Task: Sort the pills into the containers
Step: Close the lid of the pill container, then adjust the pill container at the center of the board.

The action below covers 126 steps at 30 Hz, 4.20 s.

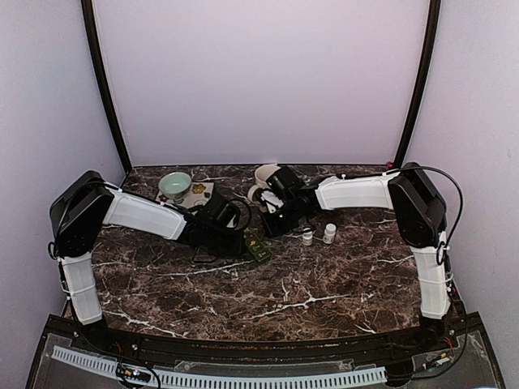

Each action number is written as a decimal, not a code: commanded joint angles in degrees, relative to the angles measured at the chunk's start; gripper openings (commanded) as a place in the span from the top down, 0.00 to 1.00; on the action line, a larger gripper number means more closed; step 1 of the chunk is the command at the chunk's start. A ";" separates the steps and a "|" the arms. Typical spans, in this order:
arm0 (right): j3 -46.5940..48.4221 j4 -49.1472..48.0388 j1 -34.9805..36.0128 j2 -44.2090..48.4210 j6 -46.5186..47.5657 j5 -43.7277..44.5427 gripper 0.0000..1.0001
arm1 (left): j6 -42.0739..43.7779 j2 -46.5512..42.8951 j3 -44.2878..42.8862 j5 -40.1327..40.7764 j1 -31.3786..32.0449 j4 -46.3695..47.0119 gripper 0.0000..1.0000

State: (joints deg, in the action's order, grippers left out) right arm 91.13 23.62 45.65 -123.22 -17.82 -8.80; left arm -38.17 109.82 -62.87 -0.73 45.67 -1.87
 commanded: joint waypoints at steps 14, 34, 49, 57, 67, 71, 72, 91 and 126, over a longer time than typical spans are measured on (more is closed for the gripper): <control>0.49 -1.67 1.22 1.79 -1.56 -5.57 0.83 | 0.47 0.88 -0.32 1.26 0.03 -2.61 0.83; 4.05 0.87 1.66 -2.29 -0.90 -8.48 0.74 | 0.56 0.92 0.02 0.93 -0.54 -2.00 0.83; 6.15 3.00 1.68 -4.60 0.01 -7.85 0.68 | 0.50 0.92 0.12 0.73 -0.67 -1.95 0.83; 8.69 5.14 1.72 -6.68 0.50 -9.51 0.64 | 0.64 0.92 0.21 0.73 -0.84 -1.95 0.83; 8.63 6.00 1.91 -8.37 0.65 -10.56 0.63 | 0.82 1.19 0.21 0.57 -1.17 -1.49 0.84; 8.22 6.31 1.95 -8.43 0.93 -10.94 0.64 | 0.72 1.27 0.21 0.55 -1.42 -1.56 0.83; 8.07 6.45 1.91 -8.44 1.02 -11.09 0.64 | 0.69 1.25 0.21 0.56 -1.50 -1.48 0.83; 3.58 4.54 2.12 -7.69 1.17 -11.60 0.66 | 0.63 2.23 -0.54 -0.24 -2.05 -1.60 0.84; 2.18 5.45 0.52 10.59 3.23 -0.95 0.52 | 15.30 -15.84 5.47 8.14 -2.92 -0.36 0.79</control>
State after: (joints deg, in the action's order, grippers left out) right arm 97.91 27.42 45.98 -116.66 -15.92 -13.67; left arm -27.94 92.88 -57.80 8.56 43.42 -5.58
